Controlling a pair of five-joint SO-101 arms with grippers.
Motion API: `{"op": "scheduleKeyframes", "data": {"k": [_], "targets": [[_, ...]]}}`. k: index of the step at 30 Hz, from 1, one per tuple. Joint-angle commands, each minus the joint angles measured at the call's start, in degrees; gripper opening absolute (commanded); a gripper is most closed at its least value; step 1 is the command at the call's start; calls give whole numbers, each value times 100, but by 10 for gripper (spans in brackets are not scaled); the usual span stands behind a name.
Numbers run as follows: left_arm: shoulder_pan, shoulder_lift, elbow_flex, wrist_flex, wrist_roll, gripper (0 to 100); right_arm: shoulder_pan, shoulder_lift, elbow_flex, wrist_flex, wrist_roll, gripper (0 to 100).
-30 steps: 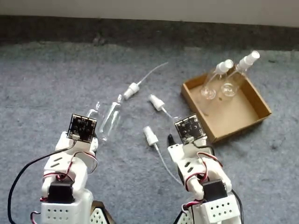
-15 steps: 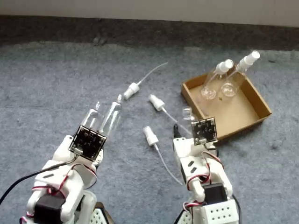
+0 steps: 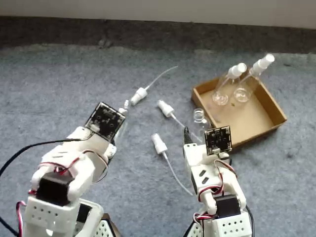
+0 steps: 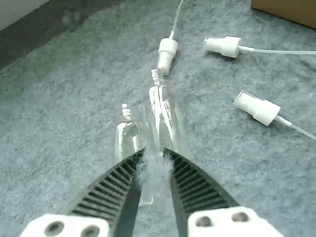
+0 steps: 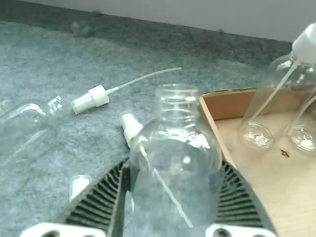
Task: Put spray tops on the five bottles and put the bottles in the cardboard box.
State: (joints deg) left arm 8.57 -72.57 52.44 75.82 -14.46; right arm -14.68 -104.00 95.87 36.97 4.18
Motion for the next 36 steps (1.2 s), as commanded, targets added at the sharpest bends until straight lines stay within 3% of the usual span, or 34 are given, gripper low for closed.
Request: {"op": "scheduleKeyframes", "data": {"k": [1,5,12,16,23,29,36], "targets": [[831,1174,-426,18,-26,11,75,-127,541,-171,-26,145],[1270,2035,-435,-18,-18,11,75,-127,549,-171,-18,145],[1297,3257,-1165,-105,70,11,75,-127,549,-171,-18,145],[1297,4180,-1684,-105,1073,39,75,-127,549,-171,-18,145],[1314,5666,-2352,-105,2919,311,75,-127,549,-171,-18,145],[1341,6352,-2818,-141,4422,482,75,-127,549,-171,-18,145],[1349,7257,-3292,-141,5538,524,75,-127,549,-171,-18,145]]}}
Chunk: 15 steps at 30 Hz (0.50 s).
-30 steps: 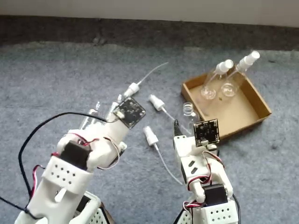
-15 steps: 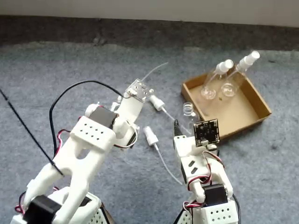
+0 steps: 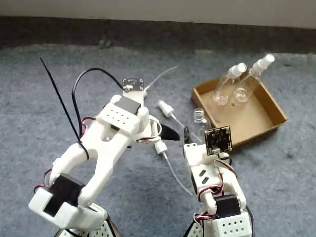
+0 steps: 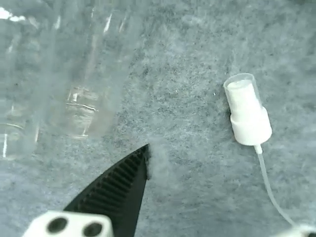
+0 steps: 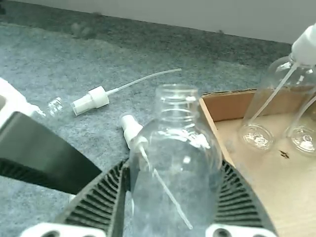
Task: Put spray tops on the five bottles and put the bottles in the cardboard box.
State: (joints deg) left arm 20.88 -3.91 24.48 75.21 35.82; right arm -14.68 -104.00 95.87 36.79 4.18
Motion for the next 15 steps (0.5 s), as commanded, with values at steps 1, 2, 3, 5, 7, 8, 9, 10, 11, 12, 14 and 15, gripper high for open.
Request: {"op": "scheduleKeyframes", "data": {"k": [1,2,3,5,7,8,9,10,11,12,14,15], "targets": [[119,585,-576,-79,510,524,75,-127,549,-154,-18,145],[119,778,-673,-79,519,524,75,-127,549,-154,-18,145],[119,980,-796,-79,519,524,75,-127,549,-154,-18,145],[110,1367,-1033,-79,527,524,75,-127,549,-154,-18,145],[92,1657,-1262,-44,527,524,75,-127,549,-154,-18,145],[84,1780,-1349,-35,527,524,75,-127,549,-154,-9,145],[84,1859,-1446,-35,545,524,75,-127,549,-154,-9,145],[75,1895,-1490,-35,624,524,75,-127,549,-154,-9,145],[75,1903,-1499,-35,721,522,75,-127,549,-154,-9,145],[84,1903,-1499,-35,782,511,75,-127,549,-154,-9,145],[110,1912,-1499,-35,791,457,75,-127,549,-154,-9,145],[110,1930,-1499,-53,791,416,75,-127,549,-154,-9,145]]}}
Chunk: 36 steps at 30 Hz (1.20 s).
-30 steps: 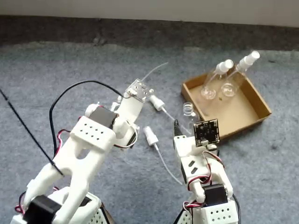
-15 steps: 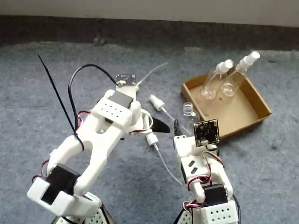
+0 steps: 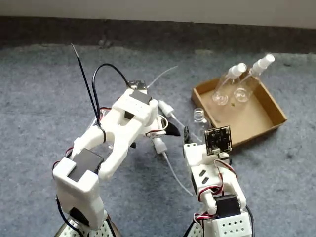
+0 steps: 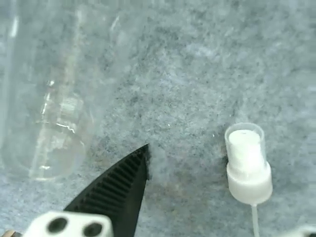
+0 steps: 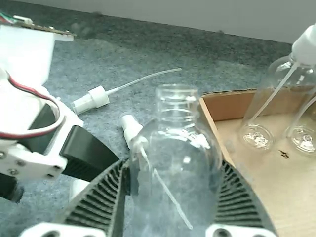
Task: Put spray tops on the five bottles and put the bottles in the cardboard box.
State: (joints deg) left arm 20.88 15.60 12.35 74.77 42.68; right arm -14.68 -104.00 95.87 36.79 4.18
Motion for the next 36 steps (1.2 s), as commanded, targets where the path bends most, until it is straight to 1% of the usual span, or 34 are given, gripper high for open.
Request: {"op": "scheduleKeyframes", "data": {"k": [1,4,6,14,18,20,24,27,30,34,36], "targets": [[110,-13,-286,-35,97,371,75,-127,549,-154,-9,145],[110,-4,-295,-35,88,247,75,-127,549,-154,-9,145],[119,-4,-286,-35,88,195,75,-127,549,-154,-9,145],[110,-4,-286,-35,88,166,75,-127,549,-154,-9,145],[66,-4,-338,-44,79,85,75,-127,549,-154,-9,145],[66,-4,-338,-44,79,66,75,-127,549,-154,-9,145],[66,-48,-338,-26,70,103,75,-127,549,-154,-9,145],[66,-75,-356,0,70,165,75,-127,549,-154,-9,145],[66,-119,-514,53,70,248,75,-127,549,-154,-9,145],[92,-435,-796,765,-9,381,75,-127,549,-154,-9,145],[101,-629,-848,1099,-527,442,75,-127,549,-154,-9,145]]}}
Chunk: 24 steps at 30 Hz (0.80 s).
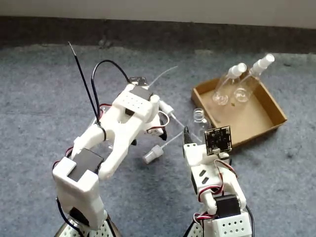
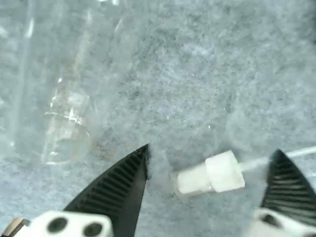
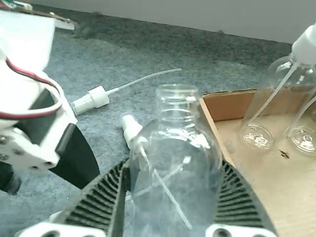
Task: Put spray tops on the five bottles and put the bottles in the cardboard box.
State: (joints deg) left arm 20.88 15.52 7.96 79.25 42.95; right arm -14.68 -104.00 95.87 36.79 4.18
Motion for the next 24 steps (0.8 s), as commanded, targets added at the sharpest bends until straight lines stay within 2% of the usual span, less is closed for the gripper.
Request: {"op": "scheduleKeyframes", "data": {"k": [1,5,10,16,19,24], "targets": [[101,-708,-409,800,-905,466,75,-127,549,-154,-9,145],[57,-936,-382,1055,-2303,514,75,-127,549,-154,-9,145],[31,-936,-374,1020,-3552,517,75,-127,549,-154,-9,145],[-251,-936,-163,1020,-5380,514,75,-127,549,-154,-9,145],[-242,-936,233,677,-5741,514,75,-127,549,-154,-9,145],[-215,-945,813,-299,-5732,514,75,-127,549,-154,-9,145]]}}
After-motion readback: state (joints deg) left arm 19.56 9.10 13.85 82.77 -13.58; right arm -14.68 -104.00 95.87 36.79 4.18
